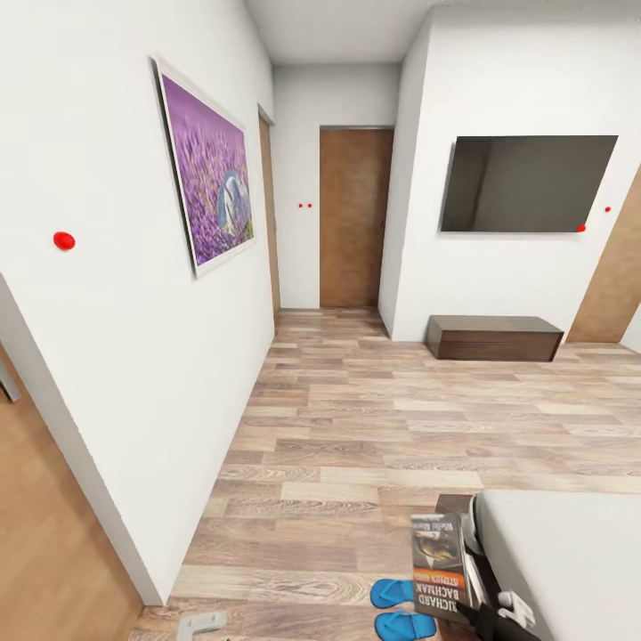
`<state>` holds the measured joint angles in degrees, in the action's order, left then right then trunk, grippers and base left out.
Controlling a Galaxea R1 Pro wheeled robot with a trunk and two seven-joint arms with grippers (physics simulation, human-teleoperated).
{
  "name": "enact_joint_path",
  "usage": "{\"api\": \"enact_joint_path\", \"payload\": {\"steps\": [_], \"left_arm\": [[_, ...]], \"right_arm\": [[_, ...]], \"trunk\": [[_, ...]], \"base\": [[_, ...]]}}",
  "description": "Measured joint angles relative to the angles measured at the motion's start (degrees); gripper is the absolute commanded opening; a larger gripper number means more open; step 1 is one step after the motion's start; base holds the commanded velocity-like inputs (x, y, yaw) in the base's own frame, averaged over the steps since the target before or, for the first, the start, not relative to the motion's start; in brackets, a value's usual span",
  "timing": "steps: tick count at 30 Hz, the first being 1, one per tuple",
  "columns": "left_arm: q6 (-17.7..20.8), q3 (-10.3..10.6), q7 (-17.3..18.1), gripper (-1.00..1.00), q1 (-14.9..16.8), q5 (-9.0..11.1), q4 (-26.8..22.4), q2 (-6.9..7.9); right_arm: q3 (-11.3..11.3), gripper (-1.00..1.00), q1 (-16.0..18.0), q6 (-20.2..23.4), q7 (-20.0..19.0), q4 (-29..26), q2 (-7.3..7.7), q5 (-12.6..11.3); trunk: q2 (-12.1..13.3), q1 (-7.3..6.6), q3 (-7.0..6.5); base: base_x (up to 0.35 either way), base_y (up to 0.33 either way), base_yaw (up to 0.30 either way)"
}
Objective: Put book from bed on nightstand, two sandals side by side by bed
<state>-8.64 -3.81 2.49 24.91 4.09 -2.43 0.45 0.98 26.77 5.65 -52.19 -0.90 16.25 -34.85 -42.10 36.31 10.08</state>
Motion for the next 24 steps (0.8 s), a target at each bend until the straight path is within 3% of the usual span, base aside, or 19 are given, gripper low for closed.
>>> {"api": "enact_joint_path", "payload": {"steps": [10, 24], "left_arm": [[-0.17, -0.09, 0.13, 1.0, 0.0, 0.07, -0.08, 0.12], [-0.17, -0.17, 0.14, 1.0, 0.0, 0.26, -0.01, 0.6]], "right_arm": [[0.05, -1.0, 0.04, 0.13, 1.48, 0.39, 0.06, 0.08], [-0.03, -1.0, 0.01, -0.01, 1.61, 0.55, 0.08, 0.0]], "trunk": [[-0.01, 0.0, 0.0], [-0.01, -0.03, 0.0]], "base": [[0.02, 0.0, 0.0], [0.288, 0.051, 0.0]]}}
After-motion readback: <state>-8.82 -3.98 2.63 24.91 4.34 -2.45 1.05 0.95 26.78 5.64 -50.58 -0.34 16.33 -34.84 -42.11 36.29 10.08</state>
